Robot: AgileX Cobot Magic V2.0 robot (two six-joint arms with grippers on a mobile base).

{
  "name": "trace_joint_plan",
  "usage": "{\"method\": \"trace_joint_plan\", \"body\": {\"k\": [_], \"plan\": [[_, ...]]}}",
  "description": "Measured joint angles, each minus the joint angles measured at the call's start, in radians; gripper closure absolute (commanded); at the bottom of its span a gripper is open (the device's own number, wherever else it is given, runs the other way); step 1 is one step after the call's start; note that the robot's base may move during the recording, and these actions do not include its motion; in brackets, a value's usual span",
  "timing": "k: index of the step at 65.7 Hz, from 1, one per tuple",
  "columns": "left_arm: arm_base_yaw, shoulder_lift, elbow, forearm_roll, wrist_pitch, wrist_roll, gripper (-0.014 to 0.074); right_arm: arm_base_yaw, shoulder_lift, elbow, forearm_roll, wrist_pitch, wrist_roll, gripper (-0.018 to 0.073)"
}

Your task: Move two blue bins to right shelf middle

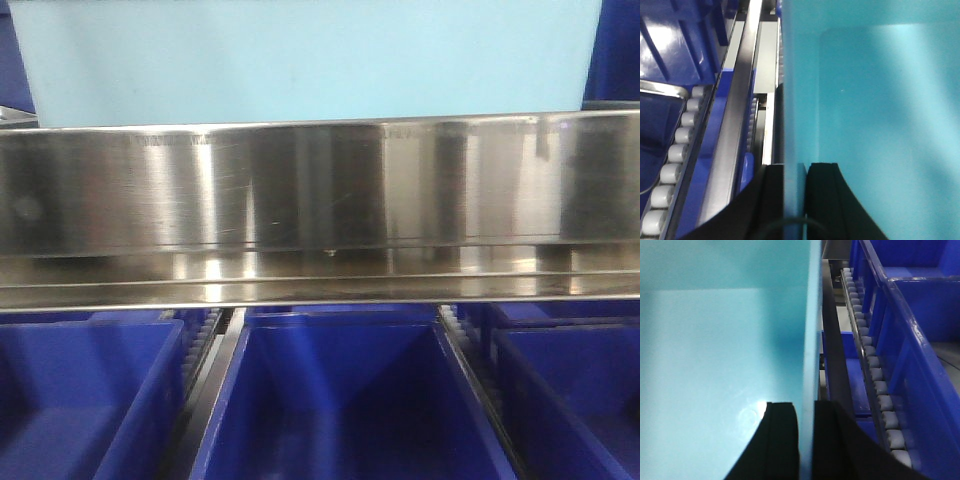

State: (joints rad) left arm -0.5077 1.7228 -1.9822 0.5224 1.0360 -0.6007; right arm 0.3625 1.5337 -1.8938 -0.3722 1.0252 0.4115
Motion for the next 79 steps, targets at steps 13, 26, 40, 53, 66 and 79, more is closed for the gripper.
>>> {"method": "trace_joint_plan", "body": {"k": [13,26,40,53,66,79], "plan": [[0.000,-0.038,0.000,0.000,0.050,0.000,0.0707,0.000,0.000,-0.002,0.041,0.011,0.000,0.0721],[0.000,-0.120,0.000,-0.042,0.101,0.032,0.0707,0.000,-0.002,-0.020,0.134,0.067,0.009,0.0721],[0.000,-0.169,0.000,-0.068,0.169,0.083,0.0707,0.006,-0.006,-0.028,0.185,0.141,0.041,0.0721],[0.000,-0.139,0.000,-0.091,0.214,0.085,0.0707,0.006,-0.002,-0.028,0.196,0.212,0.045,0.0721],[0.000,-0.109,0.002,-0.102,0.217,0.085,0.0707,0.006,0.024,-0.028,0.188,0.227,0.048,0.0721],[0.004,-0.083,0.004,-0.105,0.230,0.085,0.0707,0.003,0.062,-0.028,0.184,0.236,0.050,0.0721]]}}
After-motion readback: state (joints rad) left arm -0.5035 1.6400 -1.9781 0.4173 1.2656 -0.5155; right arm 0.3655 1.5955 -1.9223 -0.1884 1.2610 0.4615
